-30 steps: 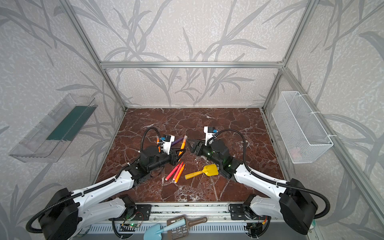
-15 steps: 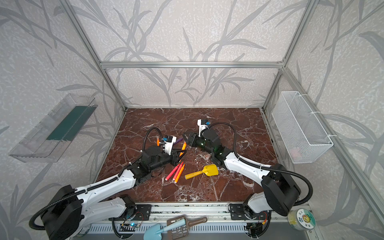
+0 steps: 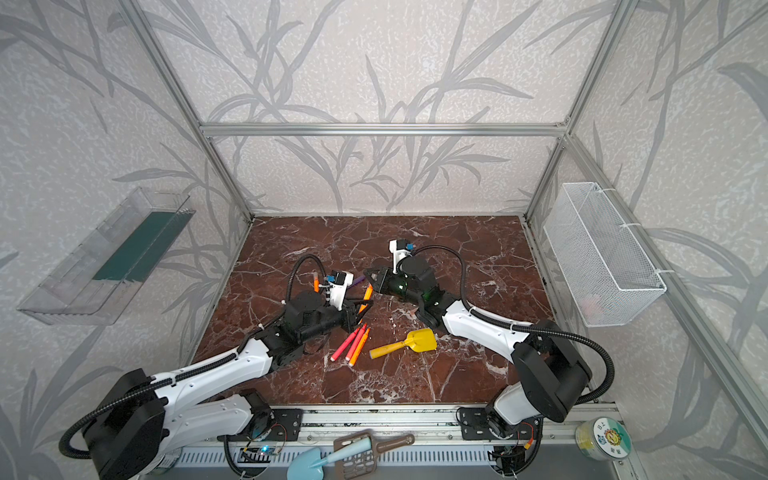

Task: Insert the pens into the pen caps
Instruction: 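Lower the capped orange marker beside the other capped marker, open left gripper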

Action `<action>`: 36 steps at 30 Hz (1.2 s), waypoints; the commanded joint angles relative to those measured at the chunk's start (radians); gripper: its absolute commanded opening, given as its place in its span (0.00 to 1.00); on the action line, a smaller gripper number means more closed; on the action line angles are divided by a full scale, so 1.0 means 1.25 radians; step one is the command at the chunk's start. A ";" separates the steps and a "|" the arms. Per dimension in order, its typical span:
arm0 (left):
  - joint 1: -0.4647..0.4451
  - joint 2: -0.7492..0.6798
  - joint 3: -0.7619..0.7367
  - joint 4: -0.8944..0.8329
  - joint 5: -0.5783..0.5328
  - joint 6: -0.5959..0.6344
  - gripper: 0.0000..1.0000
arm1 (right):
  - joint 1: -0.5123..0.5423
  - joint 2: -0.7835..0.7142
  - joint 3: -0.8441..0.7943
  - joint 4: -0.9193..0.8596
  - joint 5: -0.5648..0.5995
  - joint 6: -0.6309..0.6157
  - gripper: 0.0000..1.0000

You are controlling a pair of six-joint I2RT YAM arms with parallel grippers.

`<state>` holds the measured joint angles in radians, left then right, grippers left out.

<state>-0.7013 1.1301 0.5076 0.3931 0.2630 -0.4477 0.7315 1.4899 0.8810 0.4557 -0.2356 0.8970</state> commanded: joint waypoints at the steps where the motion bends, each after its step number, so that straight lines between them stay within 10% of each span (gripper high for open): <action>1: 0.026 -0.012 0.016 0.033 0.028 -0.015 0.00 | 0.001 -0.003 -0.029 0.059 -0.044 -0.019 0.06; 9: 0.046 -0.035 0.029 0.031 0.055 -0.023 0.00 | 0.011 0.009 -0.086 0.180 -0.115 -0.028 0.00; 27: 0.047 -0.046 0.143 -0.075 -0.181 0.068 0.00 | 0.174 0.016 -0.115 0.076 0.109 0.040 0.00; 36: 0.152 -0.078 0.123 -0.035 0.080 -0.032 0.00 | 0.168 0.074 -0.187 0.389 0.006 -0.048 0.00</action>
<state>-0.6010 1.0813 0.6025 0.1257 0.4171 -0.3931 0.8673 1.5429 0.7204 0.8867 0.0101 0.9009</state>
